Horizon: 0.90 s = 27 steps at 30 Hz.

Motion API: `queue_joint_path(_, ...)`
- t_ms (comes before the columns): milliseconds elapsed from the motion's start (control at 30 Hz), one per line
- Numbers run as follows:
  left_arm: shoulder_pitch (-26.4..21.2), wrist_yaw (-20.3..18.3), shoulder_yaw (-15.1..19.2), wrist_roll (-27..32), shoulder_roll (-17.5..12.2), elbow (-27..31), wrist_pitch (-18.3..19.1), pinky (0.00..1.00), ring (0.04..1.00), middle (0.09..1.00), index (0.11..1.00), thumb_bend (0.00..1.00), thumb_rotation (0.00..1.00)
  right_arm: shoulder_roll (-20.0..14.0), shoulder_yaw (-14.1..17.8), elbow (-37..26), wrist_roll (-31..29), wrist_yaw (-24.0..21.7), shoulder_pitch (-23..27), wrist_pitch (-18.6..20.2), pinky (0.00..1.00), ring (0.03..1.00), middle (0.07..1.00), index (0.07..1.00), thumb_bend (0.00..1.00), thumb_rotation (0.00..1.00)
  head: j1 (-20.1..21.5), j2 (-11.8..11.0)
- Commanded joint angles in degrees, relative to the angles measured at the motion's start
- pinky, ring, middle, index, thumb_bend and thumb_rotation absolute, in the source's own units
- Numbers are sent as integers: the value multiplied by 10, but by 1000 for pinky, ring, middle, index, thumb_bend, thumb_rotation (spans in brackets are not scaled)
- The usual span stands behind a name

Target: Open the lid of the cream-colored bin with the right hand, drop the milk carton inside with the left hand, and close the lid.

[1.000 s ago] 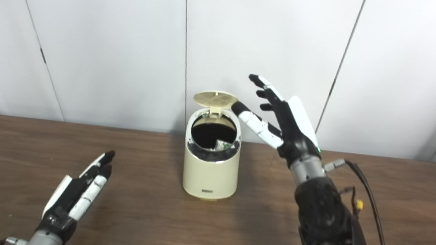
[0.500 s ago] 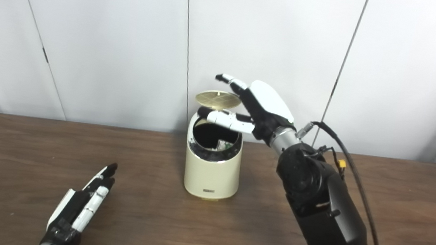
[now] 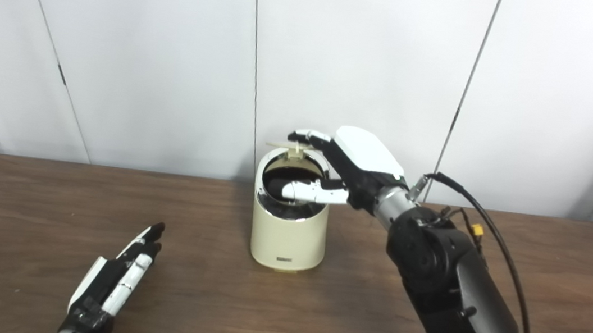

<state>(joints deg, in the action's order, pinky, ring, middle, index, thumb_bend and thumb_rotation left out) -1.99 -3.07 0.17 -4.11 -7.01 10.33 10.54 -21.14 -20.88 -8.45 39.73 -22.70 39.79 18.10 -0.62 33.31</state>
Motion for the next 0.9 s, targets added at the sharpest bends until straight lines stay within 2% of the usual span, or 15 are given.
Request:
queue_joint_path(0, -16, -3, 0, 6, -1, 19, -7, 973, 970, 978, 980, 529, 894, -10, 10, -26, 13, -2, 17, -2, 758, 846, 811, 827, 609, 842, -1, 0)
queue_joint_path(167, -18, -4, 3, 11, -1, 18, -7, 984, 973, 979, 981, 520, 888, -22, -12, -48, 64, -37, 9, -11, 822, 863, 812, 833, 644, 853, -5, 3)
queue_joint_path(433, -25, 3, 2, 6, 4, 16, -6, 964, 960, 967, 968, 543, 886, -14, -35, -59, 93, -88, 2, -19, 887, 897, 813, 810, 671, 852, -7, 3)
queue_joint_path(567, -24, 2, 2, 7, 7, 20, -8, 962, 952, 960, 965, 538, 875, -3, -41, -58, 101, -92, -5, -20, 889, 908, 810, 810, 675, 838, -7, 4)
queue_joint_path(867, -20, 6, 0, -3, 12, 32, 14, 985, 959, 979, 992, 562, 864, 14, -42, -60, 106, -85, -25, -36, 888, 905, 769, 894, 675, 813, -11, 9)
